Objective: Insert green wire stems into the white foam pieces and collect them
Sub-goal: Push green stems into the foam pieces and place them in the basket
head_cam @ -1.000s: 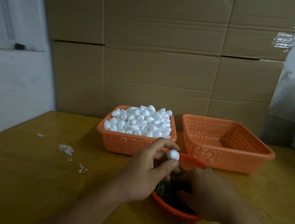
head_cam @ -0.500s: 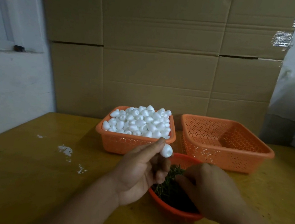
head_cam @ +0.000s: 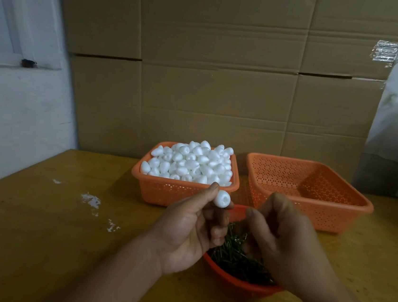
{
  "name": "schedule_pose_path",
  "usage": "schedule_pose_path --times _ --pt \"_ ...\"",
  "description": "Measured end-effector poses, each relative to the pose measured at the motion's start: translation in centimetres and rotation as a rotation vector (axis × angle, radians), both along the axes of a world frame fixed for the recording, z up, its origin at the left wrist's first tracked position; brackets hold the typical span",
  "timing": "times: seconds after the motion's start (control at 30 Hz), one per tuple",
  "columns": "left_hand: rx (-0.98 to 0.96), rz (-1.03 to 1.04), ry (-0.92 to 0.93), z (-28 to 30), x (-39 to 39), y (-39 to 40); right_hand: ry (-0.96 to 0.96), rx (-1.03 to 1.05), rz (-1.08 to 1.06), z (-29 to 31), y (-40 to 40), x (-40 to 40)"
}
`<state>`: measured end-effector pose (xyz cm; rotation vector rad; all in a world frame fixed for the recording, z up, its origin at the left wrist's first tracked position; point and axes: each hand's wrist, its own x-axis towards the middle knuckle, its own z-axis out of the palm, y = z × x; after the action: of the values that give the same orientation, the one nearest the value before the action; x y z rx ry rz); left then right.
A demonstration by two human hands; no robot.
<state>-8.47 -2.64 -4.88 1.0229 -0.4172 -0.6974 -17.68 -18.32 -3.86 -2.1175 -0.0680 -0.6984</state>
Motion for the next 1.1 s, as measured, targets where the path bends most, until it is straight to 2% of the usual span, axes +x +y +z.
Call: schedule_pose_path --times 0.43,1.1 --pt "-0.011 -0.018 -0.003 -0.18 -0.04 0.04 -0.190 0.122 0.162 0.34 0.36 -0.29" --pt "-0.007 -0.023 -0.060 -0.14 -0.58 0.10 -0.072 0.168 0.172 0.15 0.87 -0.32"
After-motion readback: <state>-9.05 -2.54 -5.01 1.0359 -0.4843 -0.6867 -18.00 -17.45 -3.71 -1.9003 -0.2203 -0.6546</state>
